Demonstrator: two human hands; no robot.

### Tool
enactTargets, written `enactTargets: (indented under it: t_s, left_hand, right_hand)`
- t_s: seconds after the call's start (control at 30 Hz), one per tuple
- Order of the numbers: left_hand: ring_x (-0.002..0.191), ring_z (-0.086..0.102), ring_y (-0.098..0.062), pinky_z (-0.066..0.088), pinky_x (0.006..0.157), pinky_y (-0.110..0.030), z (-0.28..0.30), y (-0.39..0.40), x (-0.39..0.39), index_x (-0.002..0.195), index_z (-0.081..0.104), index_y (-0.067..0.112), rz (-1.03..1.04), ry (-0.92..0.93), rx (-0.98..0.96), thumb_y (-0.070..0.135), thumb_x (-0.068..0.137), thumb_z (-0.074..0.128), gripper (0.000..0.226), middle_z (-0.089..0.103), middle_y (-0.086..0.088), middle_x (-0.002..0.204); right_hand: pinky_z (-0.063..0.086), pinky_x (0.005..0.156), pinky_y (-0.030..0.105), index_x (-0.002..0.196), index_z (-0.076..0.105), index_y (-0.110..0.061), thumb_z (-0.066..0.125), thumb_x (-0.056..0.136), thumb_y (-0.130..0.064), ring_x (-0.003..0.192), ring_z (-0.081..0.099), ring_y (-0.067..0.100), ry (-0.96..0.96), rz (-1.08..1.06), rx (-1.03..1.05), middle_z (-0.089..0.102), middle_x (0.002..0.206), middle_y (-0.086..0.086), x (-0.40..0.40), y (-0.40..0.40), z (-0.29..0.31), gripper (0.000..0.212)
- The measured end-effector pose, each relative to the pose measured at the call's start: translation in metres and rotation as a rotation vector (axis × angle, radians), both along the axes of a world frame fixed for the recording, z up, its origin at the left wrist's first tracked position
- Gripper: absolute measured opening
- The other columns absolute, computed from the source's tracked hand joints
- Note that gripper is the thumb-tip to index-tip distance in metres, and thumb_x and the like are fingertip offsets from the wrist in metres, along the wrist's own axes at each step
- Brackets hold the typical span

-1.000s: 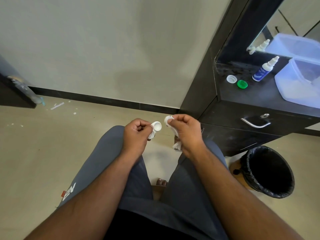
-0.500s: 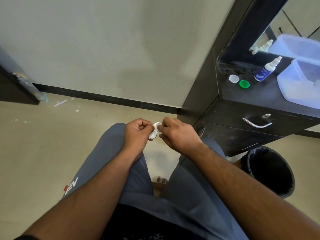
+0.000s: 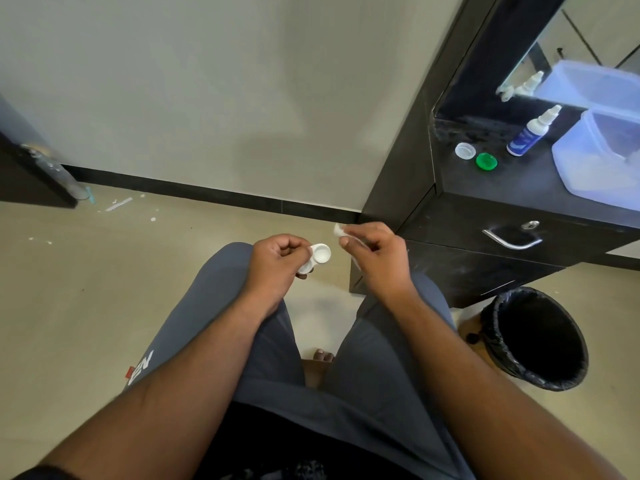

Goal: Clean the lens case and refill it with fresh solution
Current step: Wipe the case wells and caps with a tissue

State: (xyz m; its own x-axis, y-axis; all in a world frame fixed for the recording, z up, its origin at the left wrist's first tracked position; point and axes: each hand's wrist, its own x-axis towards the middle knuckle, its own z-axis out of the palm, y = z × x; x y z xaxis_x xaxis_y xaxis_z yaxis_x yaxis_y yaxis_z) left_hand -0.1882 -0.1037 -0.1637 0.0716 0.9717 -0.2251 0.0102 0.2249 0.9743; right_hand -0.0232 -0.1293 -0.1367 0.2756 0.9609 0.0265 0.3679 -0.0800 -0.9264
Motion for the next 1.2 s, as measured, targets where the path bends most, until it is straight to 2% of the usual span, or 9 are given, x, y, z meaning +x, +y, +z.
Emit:
enactTargets:
  t_s: [0.1, 0.17, 0.4, 0.57, 0.77, 0.87, 0.97, 1.1, 1.2]
  left_hand:
    - [0.061, 0.066, -0.016, 0.054, 0.052, -0.025, 0.001, -0.001, 0.003, 0.078, 0.072, 0.013, -0.083, 0.019, -0.021, 0.001, 0.086, 0.065, 0.016, 0.07, -0.001, 0.071]
    - [0.062, 0.066, -0.017, 0.055, 0.052, -0.025, 0.001, -0.001, 0.003, 0.08, 0.072, 0.011, -0.114, 0.034, -0.046, 0.001, 0.086, 0.064, 0.015, 0.07, -0.005, 0.074]
    - [0.072, 0.069, -0.023, 0.06, 0.063, -0.033, 0.002, -0.003, 0.001, 0.087, 0.074, 0.0, -0.176, -0.04, -0.231, 0.006, 0.089, 0.061, 0.014, 0.073, -0.014, 0.087]
    - [0.077, 0.071, -0.025, 0.061, 0.07, -0.036, 0.005, -0.005, 0.003, 0.089, 0.072, 0.001, -0.163, -0.177, -0.36, 0.006, 0.09, 0.062, 0.012, 0.073, -0.016, 0.088]
    - [0.082, 0.073, -0.031, 0.062, 0.067, -0.036, 0.004, -0.004, 0.001, 0.098, 0.067, -0.004, -0.216, -0.132, -0.49, 0.007, 0.088, 0.065, 0.015, 0.073, -0.021, 0.092]
    - [0.077, 0.072, -0.031, 0.062, 0.063, -0.037, 0.001, -0.002, 0.001, 0.094, 0.067, -0.005, -0.156, -0.089, -0.454, 0.005, 0.086, 0.066, 0.013, 0.072, -0.022, 0.091]
    - [0.076, 0.072, -0.031, 0.062, 0.063, -0.038, -0.002, -0.002, 0.0, 0.091, 0.068, -0.004, -0.173, -0.051, -0.432, 0.006, 0.085, 0.067, 0.012, 0.071, -0.022, 0.091]
    - [0.08, 0.071, -0.037, 0.06, 0.056, -0.034, 0.0, -0.002, 0.0, 0.089, 0.067, -0.004, -0.192, -0.067, -0.433, 0.005, 0.085, 0.065, 0.01, 0.07, -0.024, 0.089]
    - [0.076, 0.07, -0.035, 0.06, 0.055, -0.033, 0.001, -0.003, 0.002, 0.092, 0.067, -0.007, -0.202, -0.062, -0.424, 0.004, 0.085, 0.065, 0.013, 0.069, -0.023, 0.087]
  right_hand:
    - [0.05, 0.066, 0.031, 0.1, 0.074, -0.013, 0.07, 0.083, -0.013, 0.084, 0.058, 0.02, -0.598, 0.356, 0.245, 0.06, 0.091, 0.002, 0.006, 0.007, 0.002, 0.017]
    - [0.048, 0.056, 0.032, 0.098, 0.074, -0.012, 0.071, 0.081, -0.014, 0.078, 0.057, 0.024, -0.871, 0.521, 0.308, 0.063, 0.088, 0.007, 0.009, 0.01, 0.001, 0.018]
    - [0.046, 0.048, 0.028, 0.088, 0.074, -0.012, 0.076, 0.076, -0.015, 0.066, 0.056, 0.023, -1.037, 0.676, 0.384, 0.066, 0.079, 0.005, 0.013, 0.018, -0.005, 0.012]
    - [0.047, 0.048, 0.03, 0.091, 0.072, -0.013, 0.057, 0.087, -0.023, 0.068, 0.056, 0.021, -0.997, 0.638, 0.412, 0.066, 0.082, 0.004, 0.019, 0.017, -0.008, 0.019]
    - [0.05, 0.051, 0.033, 0.094, 0.071, -0.01, 0.067, 0.084, -0.016, 0.072, 0.058, 0.023, -0.987, 0.621, 0.389, 0.065, 0.085, 0.006, 0.019, 0.013, -0.011, 0.013]
    - [0.048, 0.069, 0.027, 0.099, 0.073, -0.009, 0.066, 0.087, -0.017, 0.083, 0.058, 0.019, -0.609, 0.373, 0.193, 0.06, 0.091, 0.004, 0.016, 0.014, -0.012, 0.016]
    - [0.043, 0.076, 0.016, 0.105, 0.072, -0.009, 0.065, 0.088, -0.012, 0.087, 0.059, 0.01, -0.208, 0.098, -0.05, 0.065, 0.094, 0.0, 0.02, 0.016, -0.009, 0.019]
    - [0.048, 0.073, 0.018, 0.098, 0.071, -0.014, 0.061, 0.09, -0.007, 0.077, 0.062, 0.0, -0.038, 0.071, -0.145, 0.069, 0.091, -0.001, 0.02, 0.012, -0.004, 0.015]
    - [0.05, 0.076, 0.023, 0.098, 0.071, -0.012, 0.06, 0.09, -0.007, 0.085, 0.06, 0.01, -0.045, 0.079, -0.133, 0.065, 0.095, -0.001, 0.014, 0.007, -0.005, 0.014]
